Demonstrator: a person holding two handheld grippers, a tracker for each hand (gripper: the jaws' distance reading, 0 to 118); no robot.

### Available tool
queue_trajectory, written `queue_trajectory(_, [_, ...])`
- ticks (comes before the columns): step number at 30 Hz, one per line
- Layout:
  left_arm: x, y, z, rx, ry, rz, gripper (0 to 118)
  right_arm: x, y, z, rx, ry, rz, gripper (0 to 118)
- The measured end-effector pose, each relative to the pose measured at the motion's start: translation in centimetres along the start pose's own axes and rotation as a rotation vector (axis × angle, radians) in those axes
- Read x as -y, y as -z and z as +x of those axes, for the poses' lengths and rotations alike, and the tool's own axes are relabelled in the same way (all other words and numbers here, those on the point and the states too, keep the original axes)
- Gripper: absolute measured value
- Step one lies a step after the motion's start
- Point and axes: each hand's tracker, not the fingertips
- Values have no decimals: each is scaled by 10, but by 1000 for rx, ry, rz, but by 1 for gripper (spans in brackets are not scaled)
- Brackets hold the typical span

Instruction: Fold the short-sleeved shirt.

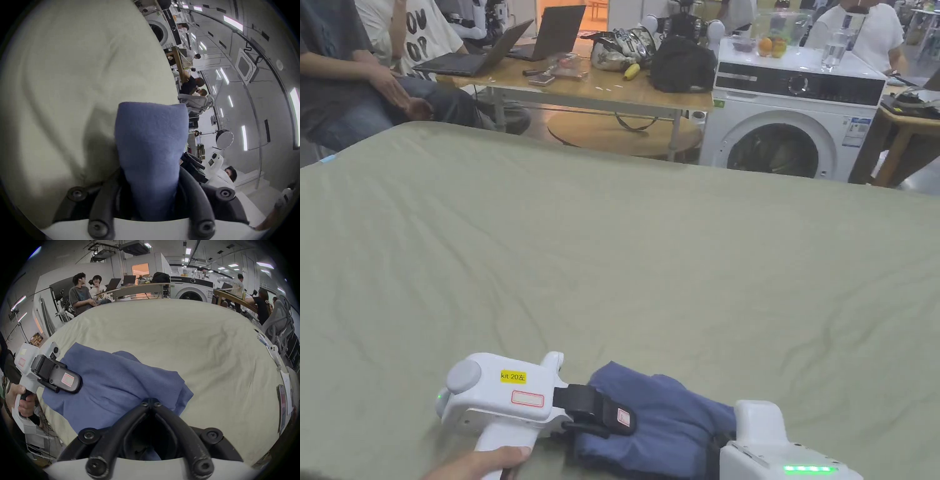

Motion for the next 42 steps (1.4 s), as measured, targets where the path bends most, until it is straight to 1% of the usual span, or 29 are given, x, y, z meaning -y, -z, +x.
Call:
queue_trajectory(1, [1,-2,1,2,7,7,19,-1,-3,0,0,-4,11,0])
queue_trajectory(4, [4,-7,5,12,10,18,19,-13,-16,3,-1,-13,121,0])
queue_trajectory(6, [7,-9,8,7,31,23,19,-28,-26,6,16,-5,218,0])
queue_trajectory(8, [8,-11,7,13,19,36,19,-45,-37,8,54,-8,329,0])
queue_trajectory(9, [9,-12,8,20,16,42,19,-52,-42,9,72,-5,391,0])
queue_trajectory(14, [11,-20,15,28,23,61,19,-74,-58,7,122,27,593,0])
queue_trajectory(16, [11,-28,20,20,19,69,19,-78,-62,4,114,44,640,0])
queue_trajectory(19, [7,-50,23,26,11,93,19,-80,-63,-3,129,30,661,0])
queue_trajectory(23, [2,-101,27,-24,3,144,19,-86,-62,-23,84,-5,674,0])
queue_trajectory(26, [-3,-148,28,-88,14,183,19,-93,-56,-47,41,-45,674,0])
queue_trajectory(29, [-1,-198,35,-144,4,223,19,-101,-47,-73,-14,-63,664,0])
queue_trajectory(30, [-2,-216,34,-176,7,235,19,-104,-43,-81,-22,-64,664,0])
queue_trajectory(32, [-11,-261,8,-217,-26,268,19,-111,-35,-99,-74,-64,655,0])
queue_trajectory(36, [-30,-336,-12,-336,-65,300,19,-121,-22,-135,-129,-102,643,0])
queue_trajectory(39, [-39,-387,-15,-489,-91,308,19,-126,-10,-162,-171,-125,627,0])
queue_trajectory(42, [-44,-431,-18,-569,-123,347,19,-129,0,-184,-193,-140,607,0])
